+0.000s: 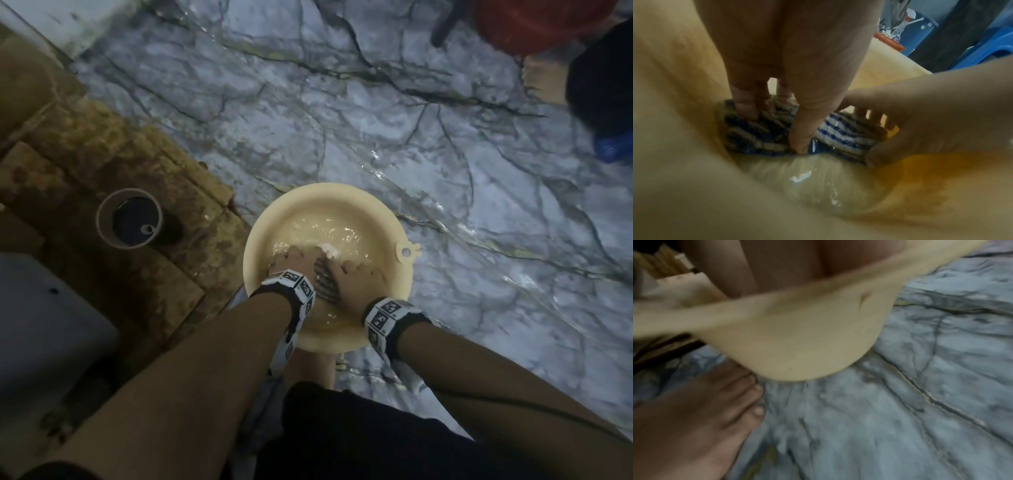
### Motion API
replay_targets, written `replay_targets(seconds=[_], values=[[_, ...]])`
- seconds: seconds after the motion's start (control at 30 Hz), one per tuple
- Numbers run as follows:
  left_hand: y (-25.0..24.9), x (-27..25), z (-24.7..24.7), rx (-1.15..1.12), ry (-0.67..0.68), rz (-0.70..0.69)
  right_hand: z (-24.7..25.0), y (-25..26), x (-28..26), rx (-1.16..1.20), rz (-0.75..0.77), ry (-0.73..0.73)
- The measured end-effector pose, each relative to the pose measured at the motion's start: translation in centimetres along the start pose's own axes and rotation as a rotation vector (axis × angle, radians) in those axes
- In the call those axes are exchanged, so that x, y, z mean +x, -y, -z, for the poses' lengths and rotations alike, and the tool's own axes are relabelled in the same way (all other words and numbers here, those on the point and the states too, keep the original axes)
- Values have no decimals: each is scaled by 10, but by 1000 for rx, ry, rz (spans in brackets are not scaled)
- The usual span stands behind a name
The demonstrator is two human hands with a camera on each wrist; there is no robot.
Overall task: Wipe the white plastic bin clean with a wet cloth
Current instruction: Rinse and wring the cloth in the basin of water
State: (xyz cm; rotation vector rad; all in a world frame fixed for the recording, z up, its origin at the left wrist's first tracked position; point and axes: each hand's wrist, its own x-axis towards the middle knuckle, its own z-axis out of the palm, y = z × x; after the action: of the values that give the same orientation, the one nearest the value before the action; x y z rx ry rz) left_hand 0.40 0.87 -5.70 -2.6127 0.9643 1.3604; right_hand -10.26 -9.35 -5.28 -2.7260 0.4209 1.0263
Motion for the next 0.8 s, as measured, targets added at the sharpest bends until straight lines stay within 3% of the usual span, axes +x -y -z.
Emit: replay_targets(seconds=[0.1, 0.23, 0.4, 0.5, 0.67, 0.73, 0.8], values=[[4, 4, -2, 76, 31, -24, 4, 0, -1, 17, 56, 43], [5, 2, -2, 211, 76, -50, 24, -9, 0, 414, 58, 136], [1, -7, 5, 267, 74, -2, 44, -22, -7, 811, 13, 92], [3, -20, 19, -35, -19, 8, 53, -31, -12, 1051, 0, 36], [7, -46, 42, -482, -28, -160, 67, -34, -20, 1212, 0, -87], [8, -49, 41, -615, -92, -140, 65, -31, -19, 1310, -52, -154], [4, -49, 43, -888, -117, -63, 62, -26, -20, 1382, -96, -212]])
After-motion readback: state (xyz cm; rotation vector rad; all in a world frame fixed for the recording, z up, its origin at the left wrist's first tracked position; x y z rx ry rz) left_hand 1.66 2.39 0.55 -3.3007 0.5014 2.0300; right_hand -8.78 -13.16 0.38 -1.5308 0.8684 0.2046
